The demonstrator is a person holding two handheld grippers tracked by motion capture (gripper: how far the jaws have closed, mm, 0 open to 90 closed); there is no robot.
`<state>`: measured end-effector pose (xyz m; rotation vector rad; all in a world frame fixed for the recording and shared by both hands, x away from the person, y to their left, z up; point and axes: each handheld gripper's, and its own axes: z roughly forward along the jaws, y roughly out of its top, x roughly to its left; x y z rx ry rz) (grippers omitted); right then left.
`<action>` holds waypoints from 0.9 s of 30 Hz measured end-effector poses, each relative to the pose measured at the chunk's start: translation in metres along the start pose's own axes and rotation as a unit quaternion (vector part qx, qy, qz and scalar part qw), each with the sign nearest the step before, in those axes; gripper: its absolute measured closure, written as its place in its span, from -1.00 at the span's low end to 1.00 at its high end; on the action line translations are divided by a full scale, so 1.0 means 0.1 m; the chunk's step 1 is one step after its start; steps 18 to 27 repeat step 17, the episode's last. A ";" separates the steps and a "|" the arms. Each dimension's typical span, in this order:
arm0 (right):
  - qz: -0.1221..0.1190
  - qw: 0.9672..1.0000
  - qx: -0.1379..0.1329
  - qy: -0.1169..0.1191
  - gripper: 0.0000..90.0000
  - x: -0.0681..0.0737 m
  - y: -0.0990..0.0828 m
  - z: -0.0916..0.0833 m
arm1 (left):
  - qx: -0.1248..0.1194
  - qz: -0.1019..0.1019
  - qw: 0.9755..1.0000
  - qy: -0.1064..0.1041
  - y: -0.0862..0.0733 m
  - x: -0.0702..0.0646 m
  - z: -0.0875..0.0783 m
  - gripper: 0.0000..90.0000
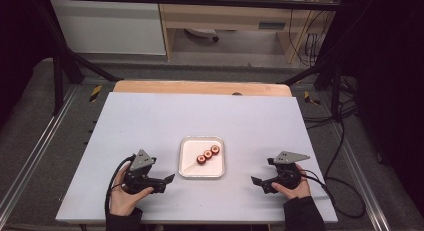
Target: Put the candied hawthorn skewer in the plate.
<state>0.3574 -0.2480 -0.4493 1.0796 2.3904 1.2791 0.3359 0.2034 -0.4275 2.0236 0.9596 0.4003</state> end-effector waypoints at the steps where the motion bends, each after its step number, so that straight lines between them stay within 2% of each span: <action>1: -0.001 1.000 -0.001 0.000 -0.97 0.00 0.00 0.00 | 0.002 0.002 1.000 0.001 -0.04 0.01 0.00 -0.77; 2: -0.003 1.000 -0.001 0.000 -0.97 0.00 0.00 0.00 | 0.004 0.005 1.000 -0.003 -0.08 0.02 0.00 -0.78; 4: -0.004 1.000 0.000 0.000 -0.97 0.00 -0.01 0.01 | -0.001 -0.003 1.000 -0.011 -0.15 0.05 0.00 -0.84; 6: -0.002 1.000 0.004 0.001 -0.98 0.01 -0.01 0.01 | 0.000 -0.010 1.000 -0.001 -0.20 0.08 -0.01 -0.85; 8: -0.003 1.000 0.005 0.002 -0.98 0.02 -0.02 0.00 | 0.004 -0.014 1.000 0.007 -0.20 0.11 -0.02 -0.85; 13: -0.003 1.000 0.004 0.002 -0.98 0.02 -0.02 0.00 | -0.008 -0.019 1.000 0.013 -0.22 0.15 -0.09 -0.85; 16: -0.002 1.000 0.004 0.003 -0.98 0.02 -0.03 0.00 | -0.007 -0.023 1.000 0.007 -0.23 0.16 -0.09 -0.85; 27: -0.002 1.000 0.004 0.002 -0.98 0.02 -0.03 0.00 | -0.007 -0.023 1.000 0.007 -0.23 0.17 -0.08 -0.85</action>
